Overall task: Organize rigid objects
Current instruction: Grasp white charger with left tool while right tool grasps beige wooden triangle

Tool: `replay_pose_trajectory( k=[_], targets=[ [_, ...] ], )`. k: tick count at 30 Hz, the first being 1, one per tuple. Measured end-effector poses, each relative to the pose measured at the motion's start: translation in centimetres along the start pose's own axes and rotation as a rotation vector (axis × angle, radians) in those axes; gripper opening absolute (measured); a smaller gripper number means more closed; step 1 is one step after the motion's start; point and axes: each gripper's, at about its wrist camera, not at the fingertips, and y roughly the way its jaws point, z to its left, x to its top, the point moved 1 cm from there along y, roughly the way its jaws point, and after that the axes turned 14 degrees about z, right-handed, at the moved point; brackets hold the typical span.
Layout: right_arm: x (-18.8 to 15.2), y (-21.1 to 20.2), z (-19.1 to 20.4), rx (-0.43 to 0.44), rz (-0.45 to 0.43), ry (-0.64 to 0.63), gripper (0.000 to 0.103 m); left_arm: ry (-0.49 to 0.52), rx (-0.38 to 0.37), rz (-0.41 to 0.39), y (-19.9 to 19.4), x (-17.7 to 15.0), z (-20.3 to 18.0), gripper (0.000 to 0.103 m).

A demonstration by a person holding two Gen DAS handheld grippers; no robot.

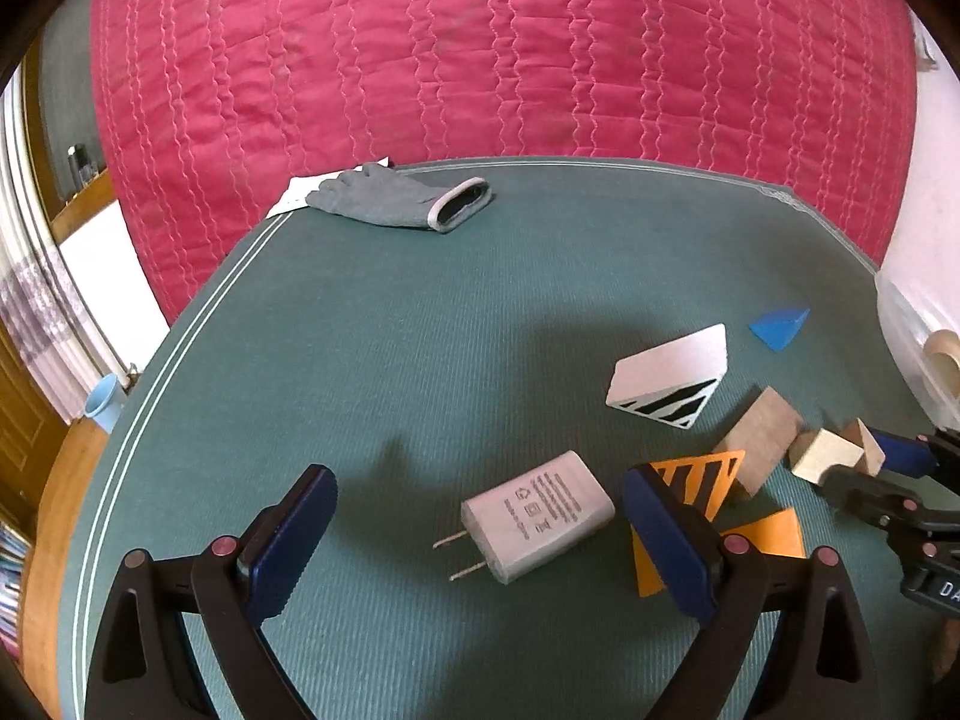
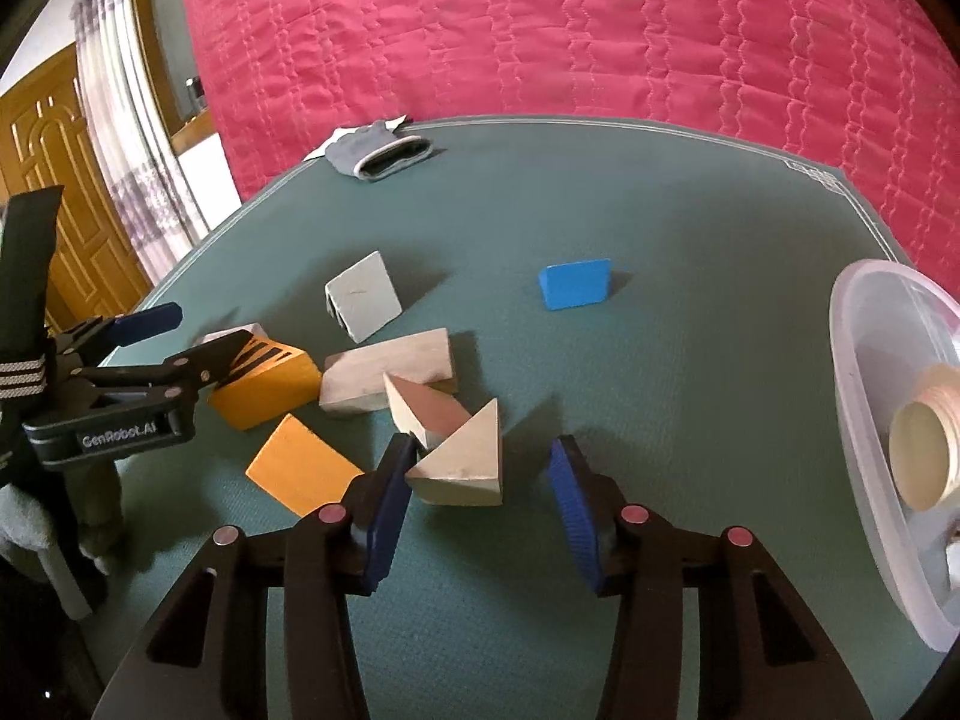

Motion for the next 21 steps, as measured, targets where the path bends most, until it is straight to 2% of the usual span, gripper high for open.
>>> replay_pose_trajectory(
  k=[8,16,18,20,21],
  targets=[
    [-0.1,0.0,0.4,-0.014,-0.001,-0.009,0.048,-0.06,-0.018,0.048,0.8,0.2,1.2,0.098],
    [-0.1,-0.1,0.3,-0.012,0.0,-0.007,0.049,-0.061,-0.005,0.079,1.3,0.2,1.2,0.098],
    [-0.1,-0.1,0.3,-0.011,-0.001,-0.008,0.049,-0.056,0.0,0.092,1.6,0.2,1.1,0.095],
    [-0.2,-0.1,0.3,-0.011,-0.001,-0.011,0.049,-0.052,-0.02,0.095,1.6,0.1,1.0,0.082],
    [-0.2,-0.1,0.3,-0.011,-0.001,-0.011,0.049,-0.051,-0.028,0.091,1.5,0.1,1.1,0.08]
  ],
)
